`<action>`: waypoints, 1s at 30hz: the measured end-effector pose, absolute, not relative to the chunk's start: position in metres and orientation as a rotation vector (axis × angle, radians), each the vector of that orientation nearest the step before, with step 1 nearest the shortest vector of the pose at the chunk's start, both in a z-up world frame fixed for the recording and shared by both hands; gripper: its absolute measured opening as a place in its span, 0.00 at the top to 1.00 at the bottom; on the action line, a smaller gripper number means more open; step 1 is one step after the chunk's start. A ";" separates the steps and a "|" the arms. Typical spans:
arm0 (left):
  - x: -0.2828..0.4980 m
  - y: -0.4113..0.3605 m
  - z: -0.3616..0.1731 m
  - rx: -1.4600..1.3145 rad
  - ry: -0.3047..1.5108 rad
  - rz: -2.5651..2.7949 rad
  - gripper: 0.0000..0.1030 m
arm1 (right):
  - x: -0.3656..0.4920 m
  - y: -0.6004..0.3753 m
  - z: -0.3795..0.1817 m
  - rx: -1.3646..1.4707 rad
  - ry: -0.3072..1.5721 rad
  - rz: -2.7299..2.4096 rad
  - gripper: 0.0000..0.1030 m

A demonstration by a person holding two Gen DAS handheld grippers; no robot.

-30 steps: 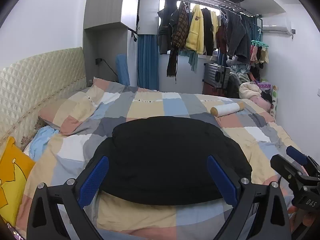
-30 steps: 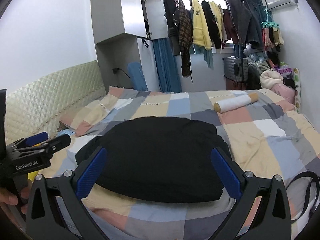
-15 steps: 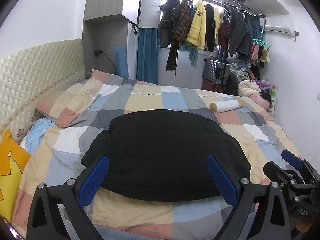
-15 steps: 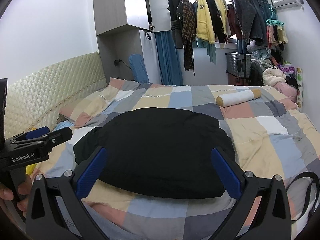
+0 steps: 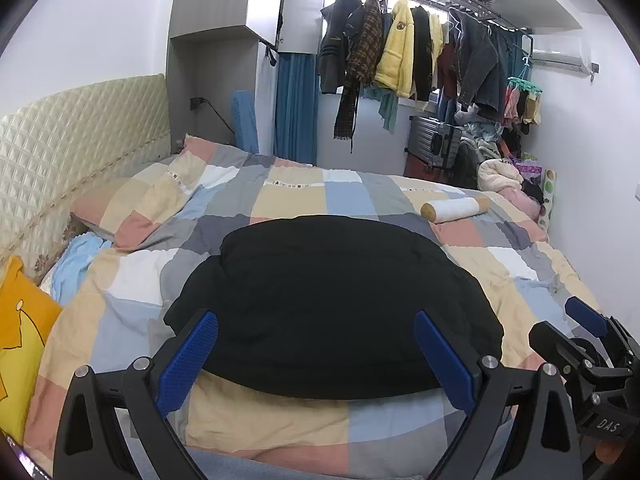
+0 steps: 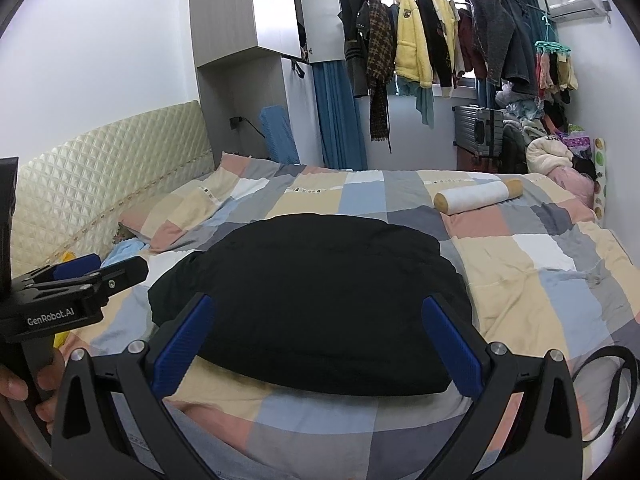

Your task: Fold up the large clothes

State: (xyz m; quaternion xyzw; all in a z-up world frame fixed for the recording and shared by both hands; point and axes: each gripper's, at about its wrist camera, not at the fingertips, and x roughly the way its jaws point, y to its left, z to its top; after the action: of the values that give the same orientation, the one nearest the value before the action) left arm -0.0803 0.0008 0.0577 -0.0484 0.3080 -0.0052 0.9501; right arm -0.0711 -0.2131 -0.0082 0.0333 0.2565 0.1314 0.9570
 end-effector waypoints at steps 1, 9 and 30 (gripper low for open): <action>-0.081 0.001 0.058 -0.100 0.625 -0.013 0.03 | -0.071 -0.213 -0.009 0.065 0.521 0.265 0.00; -0.085 -0.001 0.060 -0.100 0.619 -0.014 0.03 | -0.072 -0.213 -0.009 0.065 0.517 0.268 0.00; -0.088 0.000 0.062 -0.104 0.617 -0.013 0.03 | -0.074 -0.212 -0.010 0.065 0.523 0.267 0.00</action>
State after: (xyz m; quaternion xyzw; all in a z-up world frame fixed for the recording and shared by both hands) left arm -0.0878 -0.0002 0.0615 -0.0511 0.3034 -0.0062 0.9515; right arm -0.0741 -0.2116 -0.0102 0.0320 0.2579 0.1314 0.9567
